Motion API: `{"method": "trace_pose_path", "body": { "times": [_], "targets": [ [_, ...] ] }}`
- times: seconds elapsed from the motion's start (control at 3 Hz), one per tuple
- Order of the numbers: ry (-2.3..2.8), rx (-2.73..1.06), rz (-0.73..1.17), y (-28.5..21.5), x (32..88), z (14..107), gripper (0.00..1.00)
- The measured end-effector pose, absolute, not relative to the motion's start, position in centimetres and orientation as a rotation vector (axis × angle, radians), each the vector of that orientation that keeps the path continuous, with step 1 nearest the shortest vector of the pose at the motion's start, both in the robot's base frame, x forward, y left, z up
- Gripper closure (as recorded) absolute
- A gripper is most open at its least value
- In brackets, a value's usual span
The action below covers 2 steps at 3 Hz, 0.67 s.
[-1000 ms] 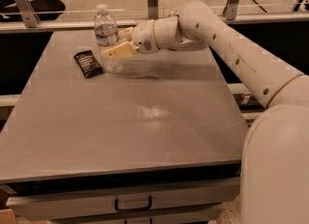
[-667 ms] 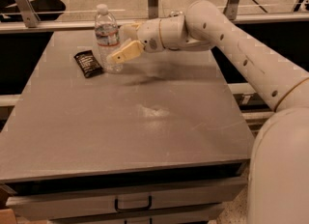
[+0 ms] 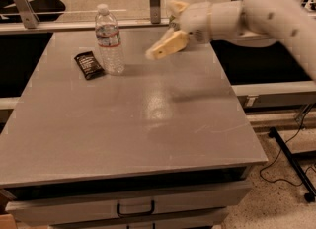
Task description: Move water bottle near rxbar chocolate
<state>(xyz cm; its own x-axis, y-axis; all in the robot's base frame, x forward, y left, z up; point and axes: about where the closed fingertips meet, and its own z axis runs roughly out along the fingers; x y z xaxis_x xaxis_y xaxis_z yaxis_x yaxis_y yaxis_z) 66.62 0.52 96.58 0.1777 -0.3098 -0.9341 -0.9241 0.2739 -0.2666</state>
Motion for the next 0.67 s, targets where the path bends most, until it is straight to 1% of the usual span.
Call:
{"method": "trace_pose_path", "body": {
  "times": [0.33,0.67],
  "targets": [
    [1.290,-1.321,0.423,-7.57,62.29,104.35,0.00],
    [1.278,-1.330,0.420,-7.54,61.84,105.02,0.00]
  ]
}}
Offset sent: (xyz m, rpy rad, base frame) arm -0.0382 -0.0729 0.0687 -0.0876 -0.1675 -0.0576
